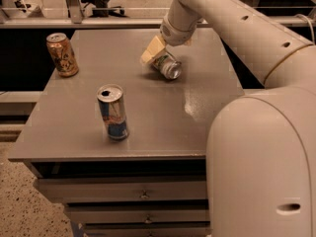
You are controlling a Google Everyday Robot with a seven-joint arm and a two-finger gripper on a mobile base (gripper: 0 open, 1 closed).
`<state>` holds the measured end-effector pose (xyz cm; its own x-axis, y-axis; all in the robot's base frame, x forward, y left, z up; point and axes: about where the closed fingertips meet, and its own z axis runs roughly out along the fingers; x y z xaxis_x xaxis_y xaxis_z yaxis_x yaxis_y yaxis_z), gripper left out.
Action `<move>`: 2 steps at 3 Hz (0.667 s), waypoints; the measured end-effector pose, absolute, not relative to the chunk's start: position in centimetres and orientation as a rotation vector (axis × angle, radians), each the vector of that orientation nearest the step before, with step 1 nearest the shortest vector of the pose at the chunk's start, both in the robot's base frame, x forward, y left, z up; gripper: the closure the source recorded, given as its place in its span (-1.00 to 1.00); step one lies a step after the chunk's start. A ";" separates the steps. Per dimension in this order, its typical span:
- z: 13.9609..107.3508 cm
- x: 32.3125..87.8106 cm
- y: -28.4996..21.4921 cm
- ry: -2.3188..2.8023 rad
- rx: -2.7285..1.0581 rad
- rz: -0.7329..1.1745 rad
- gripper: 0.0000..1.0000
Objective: Place 7up can upright
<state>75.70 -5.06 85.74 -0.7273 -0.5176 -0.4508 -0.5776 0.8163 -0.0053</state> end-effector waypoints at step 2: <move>84.8 76.4 -4.9 2.618 -0.783 0.082 -0.21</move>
Offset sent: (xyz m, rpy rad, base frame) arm 0.0085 -0.0005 0.0006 -0.1230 0.0070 -0.0707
